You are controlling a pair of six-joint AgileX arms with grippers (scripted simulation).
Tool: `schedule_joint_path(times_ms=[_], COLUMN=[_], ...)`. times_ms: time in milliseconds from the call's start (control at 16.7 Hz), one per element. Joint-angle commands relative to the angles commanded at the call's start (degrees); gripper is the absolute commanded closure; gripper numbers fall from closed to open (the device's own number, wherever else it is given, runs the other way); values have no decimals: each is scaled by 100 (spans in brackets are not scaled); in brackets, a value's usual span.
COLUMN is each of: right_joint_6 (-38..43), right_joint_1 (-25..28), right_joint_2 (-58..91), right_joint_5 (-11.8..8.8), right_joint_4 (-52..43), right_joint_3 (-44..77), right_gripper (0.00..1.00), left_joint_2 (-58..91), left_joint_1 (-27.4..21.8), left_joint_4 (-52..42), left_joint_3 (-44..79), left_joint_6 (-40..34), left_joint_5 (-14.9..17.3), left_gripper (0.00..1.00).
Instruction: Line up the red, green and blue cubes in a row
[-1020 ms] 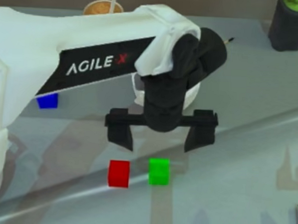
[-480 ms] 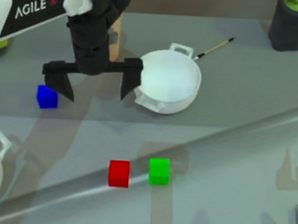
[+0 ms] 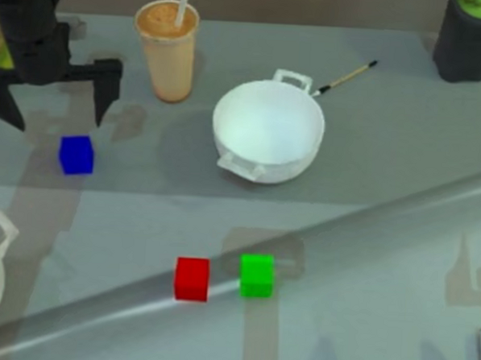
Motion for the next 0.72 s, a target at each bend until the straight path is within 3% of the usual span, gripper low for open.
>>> schedule_joint_path(times_ms=[300,720], right_joint_6=[0,0], right_joint_1=[0,0], right_joint_2=[0,0], right_joint_5=[0,0], right_joint_4=[0,0], right_joint_3=[0,0], right_gripper=[0,0], left_joint_2=[8,493], left_joint_1=[-12,6], left_joint_4=[100,1559], left_joint_3=[-99,-1036], left_joint_6=[-8,12], left_joint_5=[-3,6], left_gripper=[0,0])
